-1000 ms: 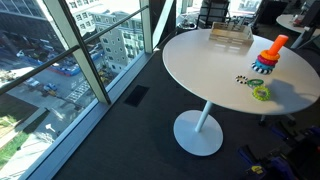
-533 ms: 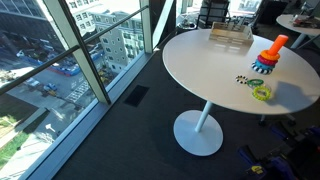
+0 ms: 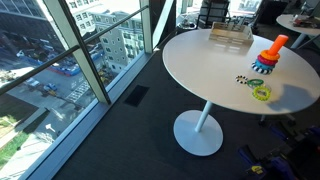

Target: Put the green ring on the table

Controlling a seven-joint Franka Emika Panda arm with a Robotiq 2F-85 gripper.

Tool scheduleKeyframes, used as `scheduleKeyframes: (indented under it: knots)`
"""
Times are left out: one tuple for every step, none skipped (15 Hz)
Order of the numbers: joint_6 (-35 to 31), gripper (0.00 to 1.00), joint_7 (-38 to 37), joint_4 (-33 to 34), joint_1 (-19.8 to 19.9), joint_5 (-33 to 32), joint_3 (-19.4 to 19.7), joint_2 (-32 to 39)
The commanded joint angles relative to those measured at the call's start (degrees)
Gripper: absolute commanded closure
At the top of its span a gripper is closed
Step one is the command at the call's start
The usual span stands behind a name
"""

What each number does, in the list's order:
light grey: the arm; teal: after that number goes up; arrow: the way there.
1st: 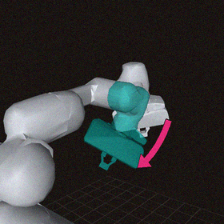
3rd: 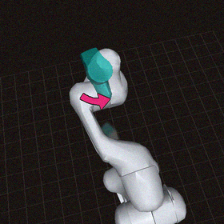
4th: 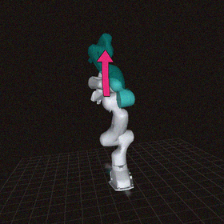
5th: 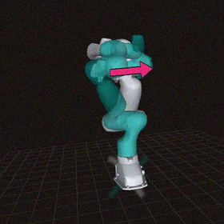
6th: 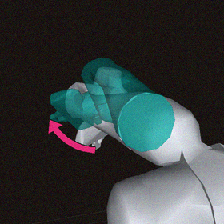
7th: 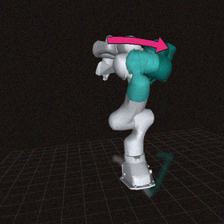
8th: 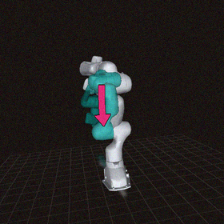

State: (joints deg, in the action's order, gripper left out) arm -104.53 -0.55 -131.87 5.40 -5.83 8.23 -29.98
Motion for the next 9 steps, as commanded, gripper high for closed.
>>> scheduleKeyframes:
  knots:
    - [0.6,0.0,3.3,0.6,0.2,2.7,0.9,-0.4]
    - [0.6,0.0,3.5,0.7,0.2,3.1,0.9,-0.3]
    - [0.4,0.0,3.3,0.6,0.4,3.3,0.9,-0.1]
    - [0.6,0.0,3.1,0.8,0.5,3.5,0.8,0.1]
    - [0.1,0.0,1.9,0.1,0.8,2.5,0.0,0.1]
    - [0.1,0.0,1.9,0.1,0.8,2.6,0.0,0.1]
    - [0.1,0.0,1.9,0.1,0.8,2.6,0.0,0.1]
    - [0.1,0.0,1.9,0.1,0.8,2.6,0.0,0.1]
    - [0.1,0.0,1.9,0.1,0.8,2.6,0.0,0.1]
